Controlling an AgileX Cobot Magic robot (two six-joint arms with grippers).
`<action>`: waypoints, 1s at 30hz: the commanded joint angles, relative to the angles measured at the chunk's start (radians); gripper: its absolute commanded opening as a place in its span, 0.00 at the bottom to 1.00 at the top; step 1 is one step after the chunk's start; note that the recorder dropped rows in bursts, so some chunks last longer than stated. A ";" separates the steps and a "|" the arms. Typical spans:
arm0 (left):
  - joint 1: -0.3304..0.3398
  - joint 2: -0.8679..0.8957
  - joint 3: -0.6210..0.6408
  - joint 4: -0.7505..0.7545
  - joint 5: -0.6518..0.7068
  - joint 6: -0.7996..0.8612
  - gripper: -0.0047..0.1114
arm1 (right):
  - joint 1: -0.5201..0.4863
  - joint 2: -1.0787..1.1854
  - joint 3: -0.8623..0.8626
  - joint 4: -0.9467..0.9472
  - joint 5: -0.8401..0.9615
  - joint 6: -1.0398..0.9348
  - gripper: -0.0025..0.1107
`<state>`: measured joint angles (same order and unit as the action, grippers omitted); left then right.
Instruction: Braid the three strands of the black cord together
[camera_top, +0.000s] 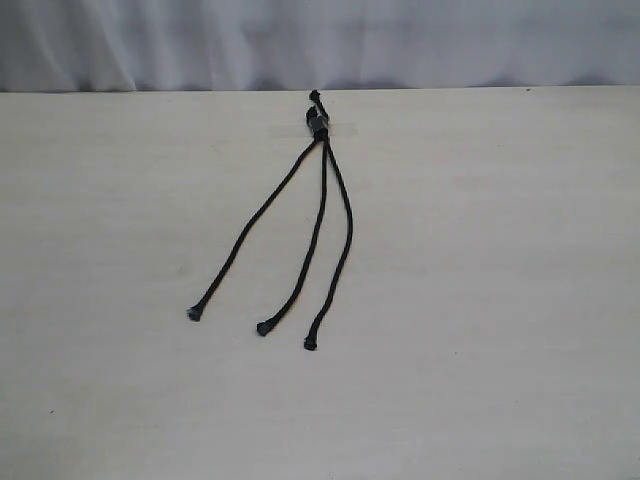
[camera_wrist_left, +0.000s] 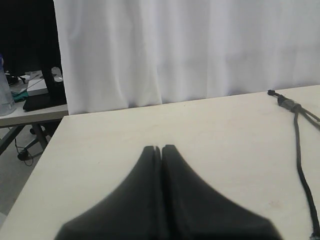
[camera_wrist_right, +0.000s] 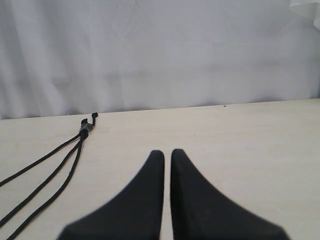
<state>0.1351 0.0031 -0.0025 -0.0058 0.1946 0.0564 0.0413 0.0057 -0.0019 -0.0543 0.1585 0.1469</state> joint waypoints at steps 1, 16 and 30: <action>-0.007 -0.003 0.002 -0.007 -0.015 -0.006 0.04 | -0.005 -0.006 0.002 0.002 0.003 0.004 0.06; -0.007 -0.003 0.002 -0.168 -0.527 -0.211 0.04 | -0.005 -0.006 0.002 0.175 -0.388 0.008 0.06; -0.007 0.014 -0.076 -0.006 -0.743 -0.396 0.04 | -0.005 -0.006 0.002 0.157 -0.813 0.135 0.06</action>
<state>0.1351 0.0000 -0.0369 -0.0269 -0.6347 -0.3858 0.0413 0.0035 -0.0019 0.2295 -0.6446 0.2766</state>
